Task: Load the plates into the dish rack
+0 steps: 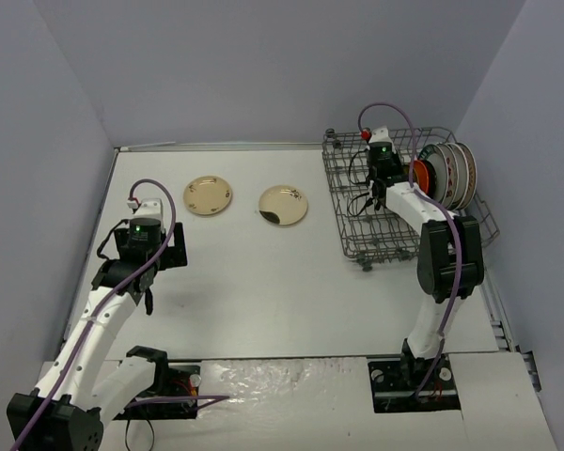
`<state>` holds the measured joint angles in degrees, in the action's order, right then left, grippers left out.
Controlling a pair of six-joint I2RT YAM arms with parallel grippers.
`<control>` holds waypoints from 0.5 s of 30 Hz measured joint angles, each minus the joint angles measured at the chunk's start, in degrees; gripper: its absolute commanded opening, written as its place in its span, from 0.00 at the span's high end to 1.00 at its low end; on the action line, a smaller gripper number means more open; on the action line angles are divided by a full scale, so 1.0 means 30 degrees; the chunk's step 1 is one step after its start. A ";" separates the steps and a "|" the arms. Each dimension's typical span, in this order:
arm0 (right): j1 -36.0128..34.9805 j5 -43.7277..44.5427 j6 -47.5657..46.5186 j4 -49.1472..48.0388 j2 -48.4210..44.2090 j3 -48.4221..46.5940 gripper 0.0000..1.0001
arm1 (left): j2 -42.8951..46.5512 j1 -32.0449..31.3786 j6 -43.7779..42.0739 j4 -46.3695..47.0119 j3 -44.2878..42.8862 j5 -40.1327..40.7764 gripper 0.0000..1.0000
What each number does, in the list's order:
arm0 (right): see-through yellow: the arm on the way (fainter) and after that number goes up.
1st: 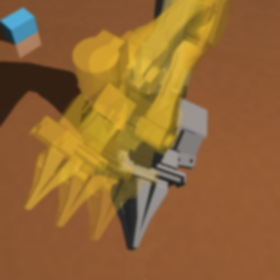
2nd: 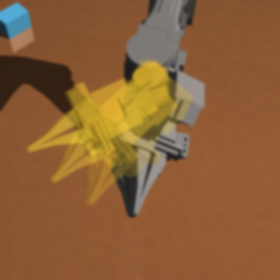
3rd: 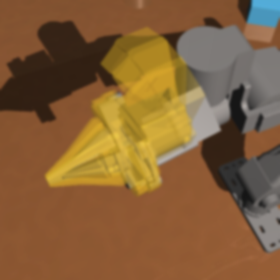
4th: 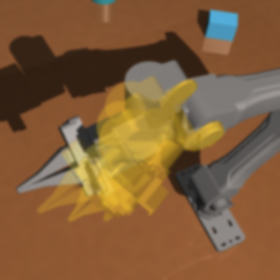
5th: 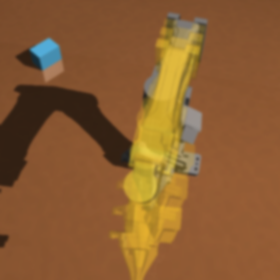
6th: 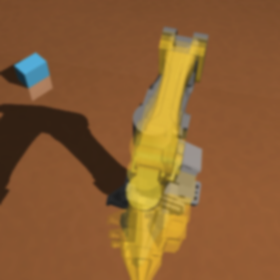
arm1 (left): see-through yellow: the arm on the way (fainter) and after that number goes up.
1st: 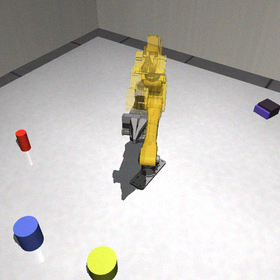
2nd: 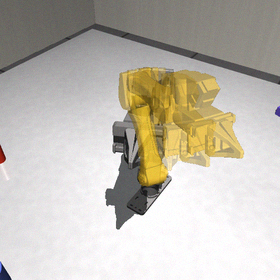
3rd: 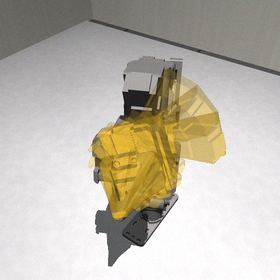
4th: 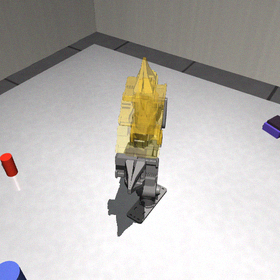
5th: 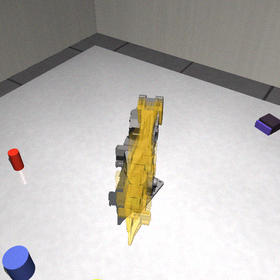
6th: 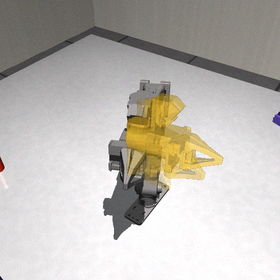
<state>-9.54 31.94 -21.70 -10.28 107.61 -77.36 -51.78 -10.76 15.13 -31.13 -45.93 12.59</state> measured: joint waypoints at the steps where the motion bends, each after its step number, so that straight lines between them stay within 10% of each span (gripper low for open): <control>1: 0.0023 -0.0143 0.0125 0.0000 0.0066 0.0000 0.97 | -0.0028 0.0006 -0.0010 0.0016 0.0000 0.0009 0.03; 15: 0.0298 -0.1127 0.2001 0.0131 -0.0149 0.0460 0.46 | -0.0244 0.0006 -0.0050 0.0055 0.0000 0.0046 0.03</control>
<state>-8.65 28.56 -15.69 -9.89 107.17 -75.98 -52.51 -10.74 14.98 -30.96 -45.93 12.73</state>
